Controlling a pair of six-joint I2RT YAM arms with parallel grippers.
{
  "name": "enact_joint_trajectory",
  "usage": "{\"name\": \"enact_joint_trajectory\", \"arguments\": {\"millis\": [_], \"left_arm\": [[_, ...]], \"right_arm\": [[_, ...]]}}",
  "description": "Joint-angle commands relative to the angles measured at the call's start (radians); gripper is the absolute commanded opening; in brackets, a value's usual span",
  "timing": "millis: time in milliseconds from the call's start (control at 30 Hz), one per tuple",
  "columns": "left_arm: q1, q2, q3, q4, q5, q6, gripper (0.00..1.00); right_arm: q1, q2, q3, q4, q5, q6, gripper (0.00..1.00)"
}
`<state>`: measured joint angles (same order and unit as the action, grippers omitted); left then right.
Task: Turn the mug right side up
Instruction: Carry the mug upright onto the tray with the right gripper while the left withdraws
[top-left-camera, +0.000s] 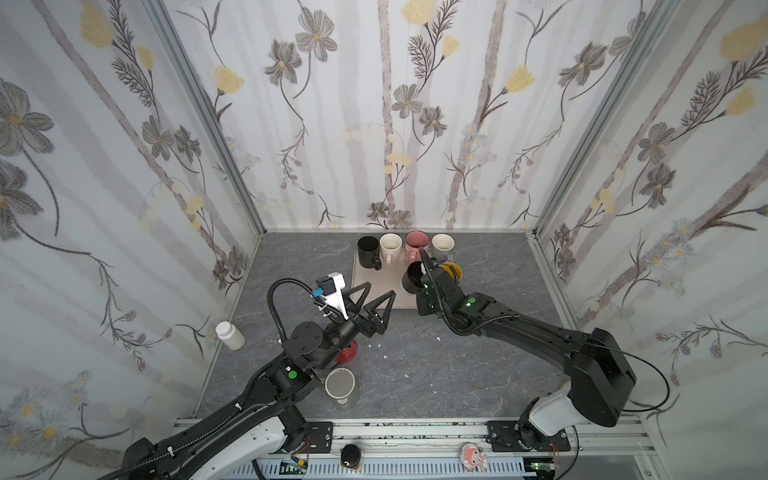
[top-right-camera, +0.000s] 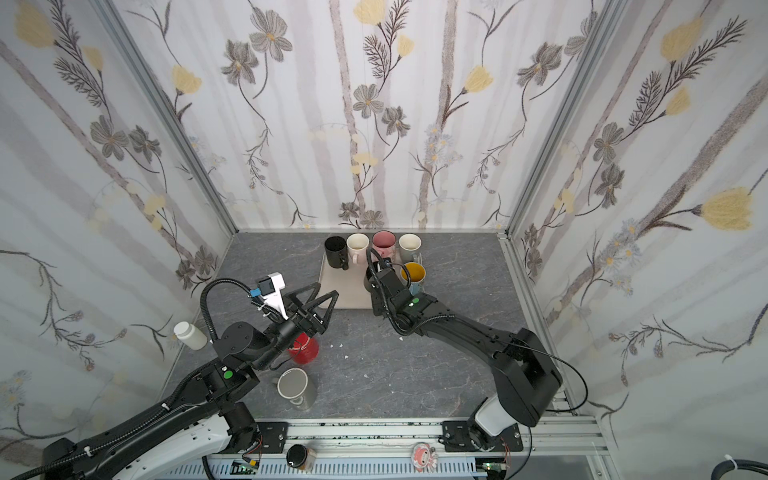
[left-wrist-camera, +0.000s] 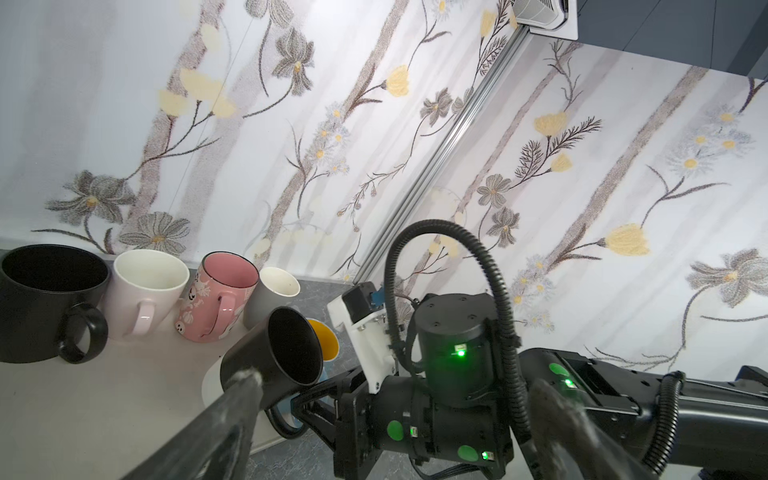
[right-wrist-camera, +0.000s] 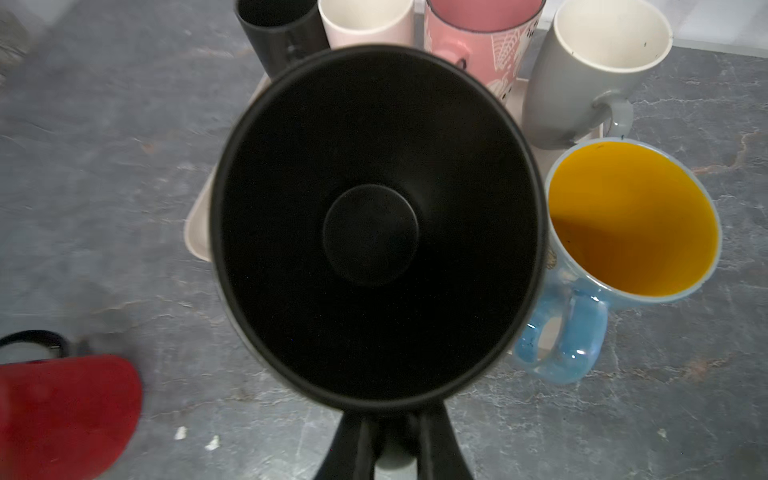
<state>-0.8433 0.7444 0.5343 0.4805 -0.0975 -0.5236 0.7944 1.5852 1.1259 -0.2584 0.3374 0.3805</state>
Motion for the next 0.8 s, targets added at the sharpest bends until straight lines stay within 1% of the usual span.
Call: {"name": "enact_joint_trajectory", "arguments": {"millis": [0, 300, 767], "left_arm": [[0.003, -0.013, -0.007, -0.003, -0.020, 0.016, 1.00], [0.007, -0.036, -0.016, -0.020, -0.031, 0.026, 1.00], [0.013, -0.034, -0.019, -0.026, -0.033, 0.022, 1.00]], "right_arm": [[-0.006, 0.066, 0.045, -0.013, 0.093, -0.057, 0.00], [-0.020, 0.197, 0.123, -0.036, 0.127, -0.090, 0.00], [-0.037, 0.277, 0.154, -0.008, 0.184, -0.107, 0.00]]}}
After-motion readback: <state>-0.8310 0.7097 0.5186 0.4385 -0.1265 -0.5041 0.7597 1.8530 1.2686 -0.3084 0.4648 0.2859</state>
